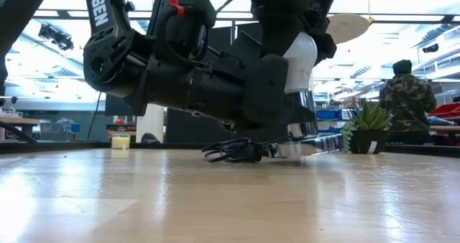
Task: Screw lightbulb
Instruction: Insert the white lightbulb into the metallic lamp
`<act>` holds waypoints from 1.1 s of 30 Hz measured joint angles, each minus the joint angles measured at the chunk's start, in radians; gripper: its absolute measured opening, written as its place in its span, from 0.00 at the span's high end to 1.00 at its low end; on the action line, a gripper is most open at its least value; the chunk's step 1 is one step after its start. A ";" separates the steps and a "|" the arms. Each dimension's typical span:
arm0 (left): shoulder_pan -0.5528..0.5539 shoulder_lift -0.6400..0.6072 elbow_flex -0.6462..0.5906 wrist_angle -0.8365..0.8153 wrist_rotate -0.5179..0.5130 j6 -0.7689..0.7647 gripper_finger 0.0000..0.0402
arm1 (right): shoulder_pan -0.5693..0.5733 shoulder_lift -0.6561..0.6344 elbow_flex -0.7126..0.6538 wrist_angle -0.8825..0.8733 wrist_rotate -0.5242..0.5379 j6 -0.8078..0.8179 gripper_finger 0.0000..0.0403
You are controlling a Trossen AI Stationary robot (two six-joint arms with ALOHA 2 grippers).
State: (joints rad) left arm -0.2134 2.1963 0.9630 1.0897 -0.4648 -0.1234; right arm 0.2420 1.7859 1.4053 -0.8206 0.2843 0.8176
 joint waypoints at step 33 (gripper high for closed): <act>-0.002 -0.002 -0.001 -0.108 0.010 0.012 0.54 | -0.006 -0.003 0.007 -0.016 0.012 -0.089 0.12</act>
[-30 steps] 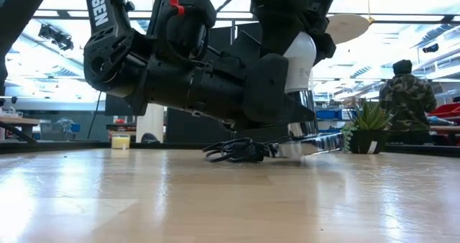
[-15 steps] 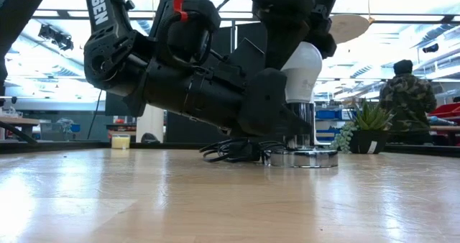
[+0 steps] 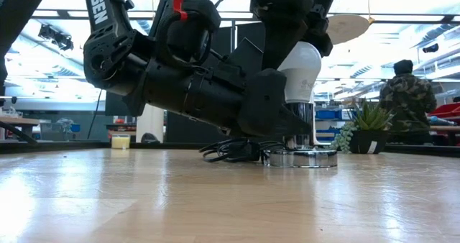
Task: Screw lightbulb
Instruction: Insert the white lightbulb into the metallic lamp
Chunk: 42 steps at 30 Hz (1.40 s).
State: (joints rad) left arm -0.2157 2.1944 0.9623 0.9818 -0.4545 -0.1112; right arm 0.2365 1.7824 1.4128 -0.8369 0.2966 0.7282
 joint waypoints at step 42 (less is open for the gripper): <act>0.000 0.006 -0.004 0.018 -0.002 0.003 0.54 | -0.071 -0.072 0.256 -0.351 -0.233 -0.738 0.14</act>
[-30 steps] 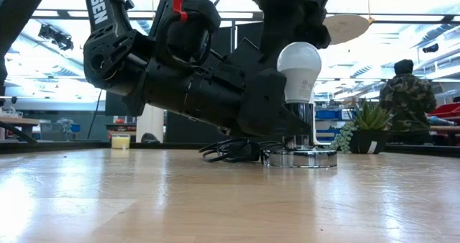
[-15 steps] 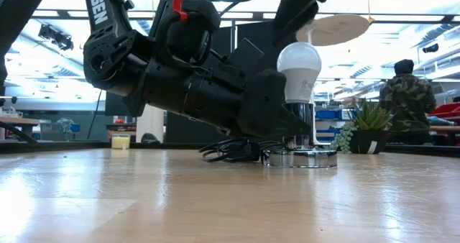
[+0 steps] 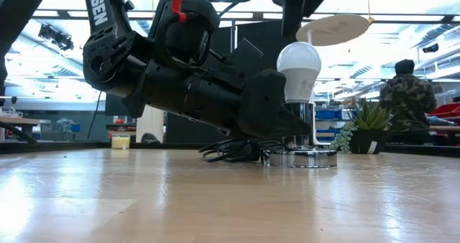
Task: Screw lightbulb
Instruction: Insert the white lightbulb into the metallic lamp
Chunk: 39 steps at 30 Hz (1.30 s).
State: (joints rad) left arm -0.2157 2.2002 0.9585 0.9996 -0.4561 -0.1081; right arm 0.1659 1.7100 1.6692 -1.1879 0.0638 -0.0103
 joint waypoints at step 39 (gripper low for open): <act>0.000 0.000 0.000 0.011 -0.008 -0.001 0.54 | -0.027 0.203 0.011 -0.005 -0.037 -0.666 0.05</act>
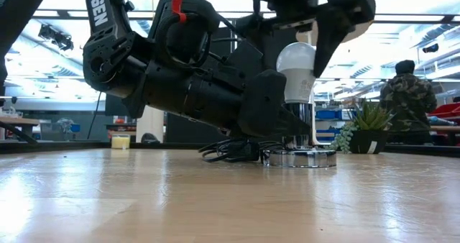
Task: Screw lightbulb
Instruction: Insert the white lightbulb into the metallic lamp
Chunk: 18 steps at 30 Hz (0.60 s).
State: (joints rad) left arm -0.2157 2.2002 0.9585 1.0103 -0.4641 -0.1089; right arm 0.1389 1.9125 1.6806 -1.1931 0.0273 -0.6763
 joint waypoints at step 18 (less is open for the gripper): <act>0.000 0.000 0.001 0.000 0.000 0.000 0.54 | -0.020 0.000 -0.071 0.056 -0.024 -0.034 0.10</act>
State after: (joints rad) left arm -0.2157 2.2002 0.9592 1.0103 -0.4640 -0.1089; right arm 0.1192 1.9125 1.6100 -1.1375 0.0029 -0.7108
